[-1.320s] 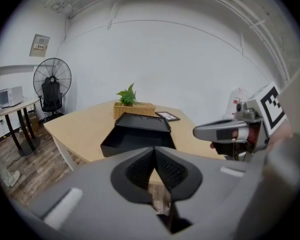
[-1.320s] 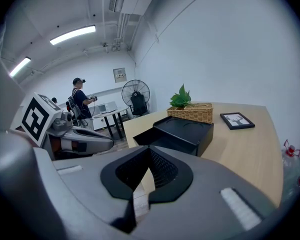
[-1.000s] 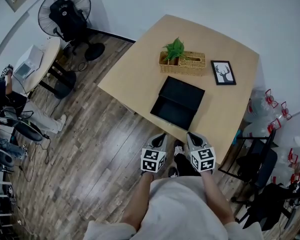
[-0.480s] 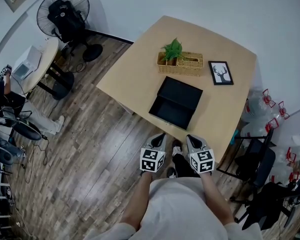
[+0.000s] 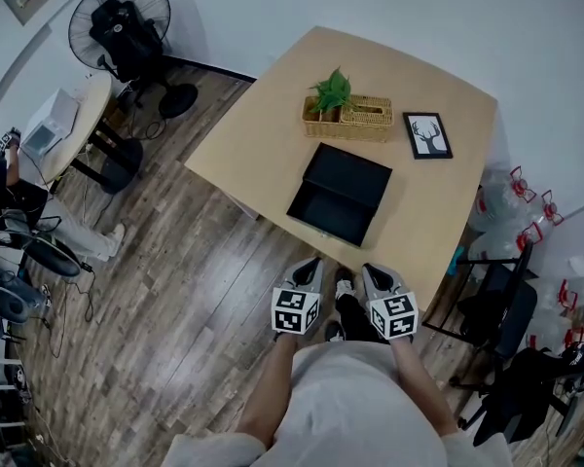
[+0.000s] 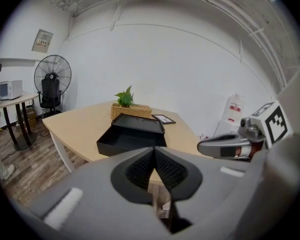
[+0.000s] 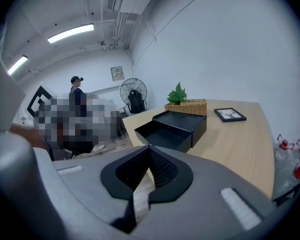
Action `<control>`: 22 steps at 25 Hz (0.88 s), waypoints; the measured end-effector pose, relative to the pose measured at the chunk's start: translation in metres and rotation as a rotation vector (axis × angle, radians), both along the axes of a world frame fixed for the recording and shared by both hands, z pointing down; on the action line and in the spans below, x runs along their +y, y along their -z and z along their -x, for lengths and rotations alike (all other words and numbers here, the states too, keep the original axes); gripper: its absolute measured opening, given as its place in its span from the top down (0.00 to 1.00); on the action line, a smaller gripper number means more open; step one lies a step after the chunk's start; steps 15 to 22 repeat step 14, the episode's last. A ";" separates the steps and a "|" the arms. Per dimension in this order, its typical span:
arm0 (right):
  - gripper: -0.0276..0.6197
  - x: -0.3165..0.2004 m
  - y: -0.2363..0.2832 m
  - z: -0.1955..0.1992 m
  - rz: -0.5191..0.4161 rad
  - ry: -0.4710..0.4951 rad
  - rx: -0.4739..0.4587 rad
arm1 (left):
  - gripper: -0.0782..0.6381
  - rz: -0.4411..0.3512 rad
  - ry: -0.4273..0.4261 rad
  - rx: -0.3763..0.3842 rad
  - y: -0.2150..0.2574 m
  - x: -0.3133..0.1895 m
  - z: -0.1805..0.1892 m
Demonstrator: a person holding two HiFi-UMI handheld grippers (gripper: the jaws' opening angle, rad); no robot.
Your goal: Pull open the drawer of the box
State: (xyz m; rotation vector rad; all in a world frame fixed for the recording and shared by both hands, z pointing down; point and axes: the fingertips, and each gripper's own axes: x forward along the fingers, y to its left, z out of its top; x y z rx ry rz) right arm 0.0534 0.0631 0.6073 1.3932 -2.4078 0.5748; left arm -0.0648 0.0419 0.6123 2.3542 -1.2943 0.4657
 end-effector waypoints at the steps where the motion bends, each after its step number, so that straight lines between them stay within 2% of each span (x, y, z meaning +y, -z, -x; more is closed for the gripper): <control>1: 0.96 0.002 0.001 0.000 -0.006 0.006 -0.003 | 0.82 0.000 0.004 0.001 0.000 0.000 -0.001; 6: 0.96 0.011 -0.001 -0.004 -0.022 0.018 -0.015 | 0.82 0.009 0.003 -0.011 -0.007 0.006 -0.010; 22: 0.96 0.016 0.004 -0.003 -0.037 0.012 -0.025 | 0.82 0.007 0.017 -0.025 -0.005 0.014 -0.004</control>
